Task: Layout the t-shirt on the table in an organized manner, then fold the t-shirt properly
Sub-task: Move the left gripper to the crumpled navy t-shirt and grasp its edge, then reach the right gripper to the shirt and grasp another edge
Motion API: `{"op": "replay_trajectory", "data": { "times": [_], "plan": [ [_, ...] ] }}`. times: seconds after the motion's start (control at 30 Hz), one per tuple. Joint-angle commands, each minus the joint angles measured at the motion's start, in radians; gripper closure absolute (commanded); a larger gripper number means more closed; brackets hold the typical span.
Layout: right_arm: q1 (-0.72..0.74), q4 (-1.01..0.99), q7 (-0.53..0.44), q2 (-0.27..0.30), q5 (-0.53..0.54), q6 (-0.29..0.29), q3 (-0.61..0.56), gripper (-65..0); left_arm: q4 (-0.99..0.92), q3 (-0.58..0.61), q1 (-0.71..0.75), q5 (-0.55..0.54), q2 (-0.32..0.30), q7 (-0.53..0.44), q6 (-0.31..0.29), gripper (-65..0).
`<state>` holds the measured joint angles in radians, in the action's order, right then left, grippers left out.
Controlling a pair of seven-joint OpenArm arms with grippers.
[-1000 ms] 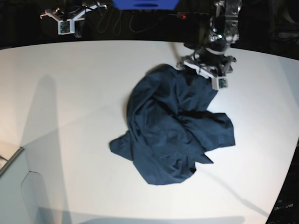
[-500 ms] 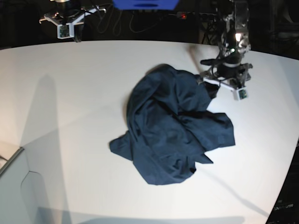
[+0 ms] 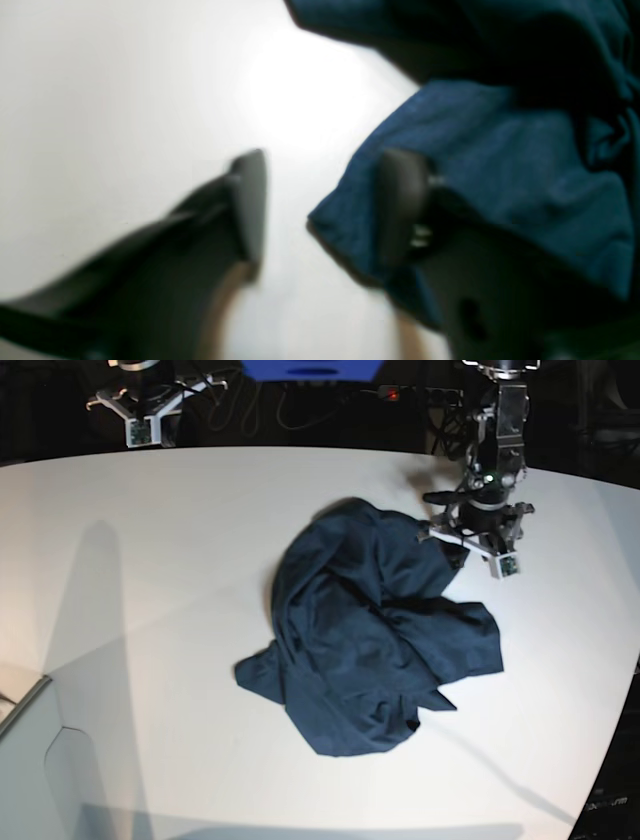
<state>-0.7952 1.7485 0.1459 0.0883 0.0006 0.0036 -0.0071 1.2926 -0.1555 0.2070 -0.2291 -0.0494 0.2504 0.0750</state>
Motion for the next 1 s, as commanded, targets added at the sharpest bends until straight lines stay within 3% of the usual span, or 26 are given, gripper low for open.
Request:
{"op": "replay_trajectory", "data": {
  "times": [0.0,0.13,0.27,0.57,0.77,0.87,0.97],
  "plan": [
    [-0.007,0.015,-0.015,0.005,0.0,0.002,0.002,0.0,-0.001,0.001,0.009,-0.013,0.006,0.045,-0.004,-21.1],
    [-0.005,0.015,-0.015,0.003,0.0,0.002,-0.02,0.0,-0.001,0.001,0.012,-0.013,0.004,0.045,-0.004,0.0],
    [0.012,0.015,-0.015,0.005,0.0,0.002,-0.04,0.0,0.017,-0.016,0.029,-0.013,-0.002,0.039,-0.004,0.0],
    [0.043,0.015,-0.015,0.005,0.0,0.002,-0.044,0.0,0.242,-0.284,0.098,-0.014,-0.019,0.045,-0.004,0.0],
    [0.084,0.043,-0.01,0.009,0.0,0.002,-0.092,0.0,0.241,-0.365,0.081,-0.014,-0.022,0.045,-0.004,0.0],
    [0.13,0.098,0.071,0.009,0.0,0.002,-0.12,0.0,0.241,-0.369,0.076,-0.014,-0.022,0.045,-0.004,0.0],
    [0.237,0.129,0.242,0.008,0.0,0.002,-0.173,0.0,0.241,-0.369,0.079,-0.014,-0.022,0.045,-0.004,0.0]
  ]
}}
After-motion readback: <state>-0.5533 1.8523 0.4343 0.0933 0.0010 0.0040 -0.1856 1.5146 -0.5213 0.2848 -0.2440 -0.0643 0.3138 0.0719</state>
